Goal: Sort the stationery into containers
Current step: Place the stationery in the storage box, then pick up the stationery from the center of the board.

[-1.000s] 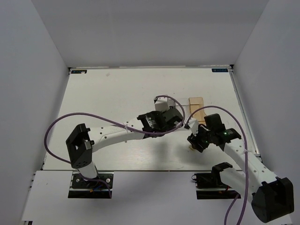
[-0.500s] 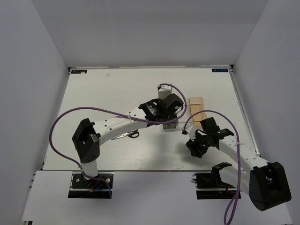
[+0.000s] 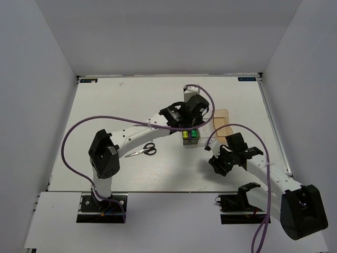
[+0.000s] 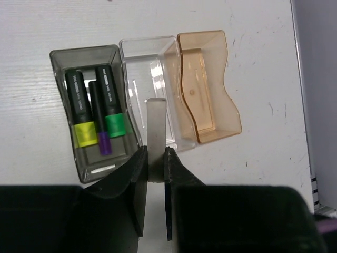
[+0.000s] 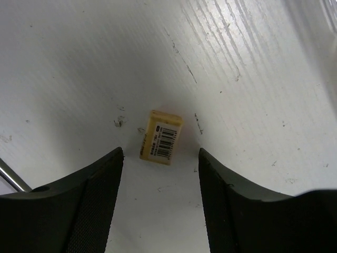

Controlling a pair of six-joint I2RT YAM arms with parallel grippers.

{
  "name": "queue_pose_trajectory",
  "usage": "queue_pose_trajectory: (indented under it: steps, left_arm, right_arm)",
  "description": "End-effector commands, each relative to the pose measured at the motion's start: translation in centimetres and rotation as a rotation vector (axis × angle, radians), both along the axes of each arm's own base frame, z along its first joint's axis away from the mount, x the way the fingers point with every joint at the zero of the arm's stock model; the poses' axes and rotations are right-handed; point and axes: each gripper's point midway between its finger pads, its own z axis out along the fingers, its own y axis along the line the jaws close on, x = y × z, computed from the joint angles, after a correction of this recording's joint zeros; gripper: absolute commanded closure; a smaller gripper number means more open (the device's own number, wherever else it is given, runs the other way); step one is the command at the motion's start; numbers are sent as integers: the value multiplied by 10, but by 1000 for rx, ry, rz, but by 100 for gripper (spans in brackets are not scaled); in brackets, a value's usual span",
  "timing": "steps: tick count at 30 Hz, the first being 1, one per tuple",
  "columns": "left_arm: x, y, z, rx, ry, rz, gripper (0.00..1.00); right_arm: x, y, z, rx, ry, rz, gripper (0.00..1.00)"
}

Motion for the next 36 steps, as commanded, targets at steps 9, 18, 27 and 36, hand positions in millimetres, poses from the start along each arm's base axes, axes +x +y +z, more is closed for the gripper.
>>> queue_pose_trajectory:
  steps: [9, 18, 27, 36]
  left_arm:
    - [37, -53, -37, -200, 193, -136, 100]
    - [36, -67, -66, -191, 253, -164, 74]
    - [36, -69, -48, -205, 229, -185, 42]
    - [27, -26, 2, -161, 102, -167, 72]
  right_arm:
    - [-2, -8, -3, -25, 8, -40, 38]
    - [0, -5, -5, -20, 22, -36, 36]
    - [1, -2, -7, -11, 42, -34, 36]
    - [-11, 2, -8, 0, 110, -1, 63]
